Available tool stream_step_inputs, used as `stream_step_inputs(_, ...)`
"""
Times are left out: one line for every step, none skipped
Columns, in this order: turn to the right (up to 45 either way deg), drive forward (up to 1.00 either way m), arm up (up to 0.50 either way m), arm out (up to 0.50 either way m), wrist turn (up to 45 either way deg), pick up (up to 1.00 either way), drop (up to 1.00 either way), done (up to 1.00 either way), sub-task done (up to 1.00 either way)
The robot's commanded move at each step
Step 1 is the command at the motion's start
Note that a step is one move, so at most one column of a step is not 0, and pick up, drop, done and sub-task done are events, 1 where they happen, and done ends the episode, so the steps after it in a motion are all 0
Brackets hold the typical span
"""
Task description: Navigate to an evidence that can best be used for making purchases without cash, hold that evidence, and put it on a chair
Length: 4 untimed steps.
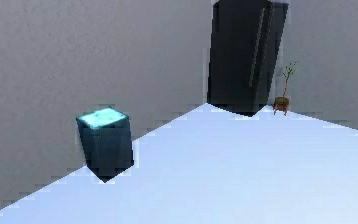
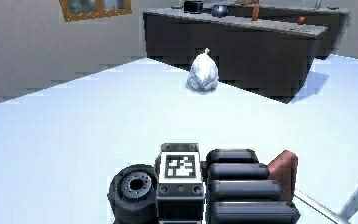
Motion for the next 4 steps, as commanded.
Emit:
stream_step_inputs(0.0,0.2,0.0,0.0,0.0,0.0,0.0,0.0,0.0)
stream_step_inputs(45.0,0.0,0.0,0.0,0.0,0.0,0.0,0.0,0.0)
stream_step_inputs(45.0,0.0,0.0,0.0,0.0,0.0,0.0,0.0,0.0)
stream_step_inputs(12.0,0.0,0.0,0.0,0.0,0.0,0.0,0.0,0.0)
